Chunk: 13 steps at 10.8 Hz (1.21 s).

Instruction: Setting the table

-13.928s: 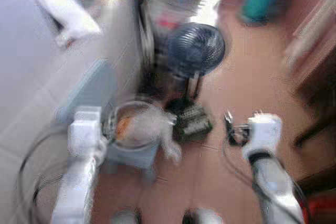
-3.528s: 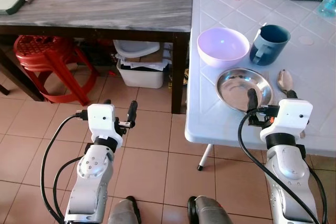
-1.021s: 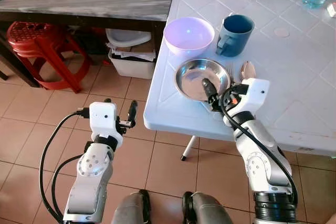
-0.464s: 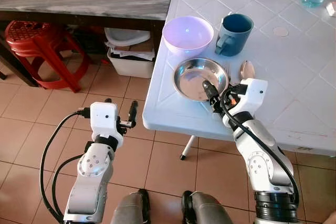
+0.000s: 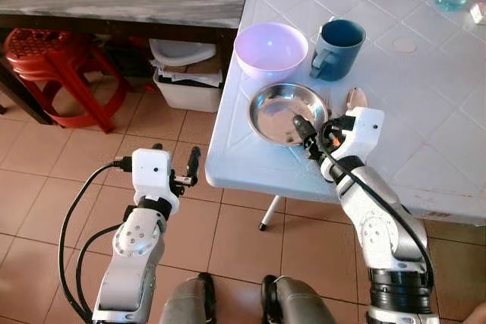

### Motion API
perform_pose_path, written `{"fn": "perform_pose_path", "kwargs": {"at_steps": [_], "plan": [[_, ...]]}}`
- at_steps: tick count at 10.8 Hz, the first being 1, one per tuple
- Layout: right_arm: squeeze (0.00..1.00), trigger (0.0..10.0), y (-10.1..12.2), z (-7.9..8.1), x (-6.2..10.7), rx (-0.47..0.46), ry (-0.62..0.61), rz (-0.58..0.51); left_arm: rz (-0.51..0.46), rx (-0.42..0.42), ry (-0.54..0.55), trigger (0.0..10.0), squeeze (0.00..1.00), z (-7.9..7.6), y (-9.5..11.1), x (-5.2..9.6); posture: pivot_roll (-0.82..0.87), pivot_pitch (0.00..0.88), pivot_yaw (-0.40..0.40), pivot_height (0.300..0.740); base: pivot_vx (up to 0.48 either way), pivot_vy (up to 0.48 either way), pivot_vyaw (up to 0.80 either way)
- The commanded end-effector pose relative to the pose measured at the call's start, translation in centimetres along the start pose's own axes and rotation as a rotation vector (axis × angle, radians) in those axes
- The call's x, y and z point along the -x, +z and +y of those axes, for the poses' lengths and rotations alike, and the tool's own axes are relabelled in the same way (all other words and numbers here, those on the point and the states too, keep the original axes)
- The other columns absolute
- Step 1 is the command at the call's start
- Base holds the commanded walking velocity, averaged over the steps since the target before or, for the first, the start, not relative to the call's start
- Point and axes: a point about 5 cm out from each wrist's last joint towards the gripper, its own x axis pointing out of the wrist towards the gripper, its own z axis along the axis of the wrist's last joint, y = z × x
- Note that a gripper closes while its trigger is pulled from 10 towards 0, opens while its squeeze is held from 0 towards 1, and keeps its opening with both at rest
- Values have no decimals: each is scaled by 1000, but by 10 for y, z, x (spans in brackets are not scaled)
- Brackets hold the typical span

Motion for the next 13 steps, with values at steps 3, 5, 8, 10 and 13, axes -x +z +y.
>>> {"fn": "perform_pose_path", "kwargs": {"at_steps": [3, 5, 8, 10, 13], "plan": [[0, 0, -24, -6, 0, -56, -55, 188, 8, -14, -4, 10000, 0, 1, -1, 3, -49, 214, 37, 740, 0, 0, 0], [0, 0, -24, -8, 0, -76, -57, 212, 10, -14, -9, 10000, 0, 0, -1, 3, -51, 215, 38, 740, 0, 0, 0], [0, 0, -25, -10, 1, -140, -76, 239, 10, -13, -17, 10000, 0, -1, -1, 3, -53, 217, 40, 740, 0, 0, 0], [0, 0, -26, -11, 2, -177, -83, 253, 4, 5, -51, 10000, 0, -3, -1, 4, -53, 216, 38, 740, 0, 0, 0], [0, 0, -27, -17, 1, -212, -135, 263, -21, 44, -131, 10000, 0, -8, 2, 7, -55, 213, 34, 740, 0, 0, 0]]}}
